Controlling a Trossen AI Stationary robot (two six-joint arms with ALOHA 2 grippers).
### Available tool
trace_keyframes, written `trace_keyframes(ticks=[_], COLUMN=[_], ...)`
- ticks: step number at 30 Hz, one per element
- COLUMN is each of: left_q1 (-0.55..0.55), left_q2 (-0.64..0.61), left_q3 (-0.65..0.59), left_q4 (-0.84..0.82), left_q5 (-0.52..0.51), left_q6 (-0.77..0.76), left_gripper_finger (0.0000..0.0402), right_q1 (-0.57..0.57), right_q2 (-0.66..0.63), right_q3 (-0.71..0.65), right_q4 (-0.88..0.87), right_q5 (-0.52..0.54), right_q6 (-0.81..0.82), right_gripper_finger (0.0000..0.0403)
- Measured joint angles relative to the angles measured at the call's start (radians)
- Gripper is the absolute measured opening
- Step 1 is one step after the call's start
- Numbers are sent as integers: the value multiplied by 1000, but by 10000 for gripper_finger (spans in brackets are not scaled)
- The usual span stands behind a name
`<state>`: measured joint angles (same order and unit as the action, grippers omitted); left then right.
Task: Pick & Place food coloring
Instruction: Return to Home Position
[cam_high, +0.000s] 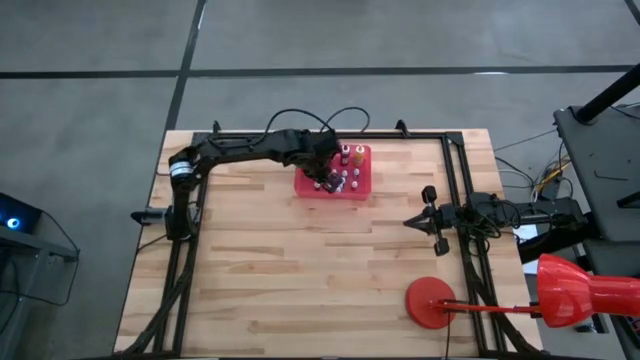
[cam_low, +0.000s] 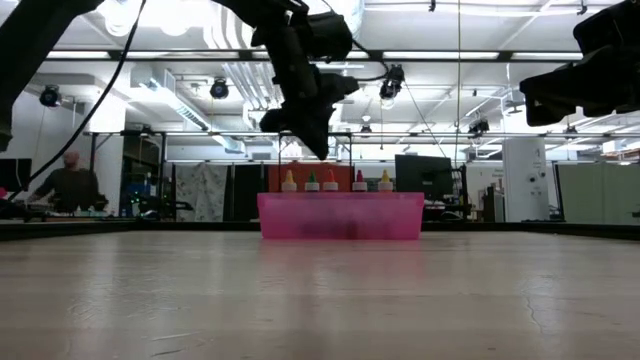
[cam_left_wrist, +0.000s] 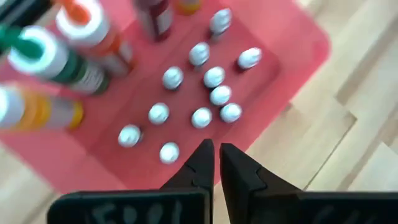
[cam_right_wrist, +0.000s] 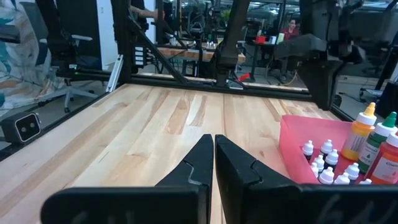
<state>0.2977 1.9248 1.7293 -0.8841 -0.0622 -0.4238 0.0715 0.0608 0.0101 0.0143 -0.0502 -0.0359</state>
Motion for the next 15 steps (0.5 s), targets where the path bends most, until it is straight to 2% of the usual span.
trace_keyframes(ticks=[3, 7, 15], left_q1=[-12, -27, -57], left_q2=[-2, -11, -87], left_q3=[-18, -76, -293], left_q4=[67, 204, 577], left_q5=[12, 87, 206], left_q6=[53, 90, 112], left_gripper_finger=[0, 0, 0], right_q1=[0, -1, 0], right_q2=[0, 0, 0], right_q3=[0, 0, 0], right_q4=[0, 0, 0], right_q5=[0, 0, 0], right_q6=[-1, 0, 2], right_gripper_finger=[8, 9, 8])
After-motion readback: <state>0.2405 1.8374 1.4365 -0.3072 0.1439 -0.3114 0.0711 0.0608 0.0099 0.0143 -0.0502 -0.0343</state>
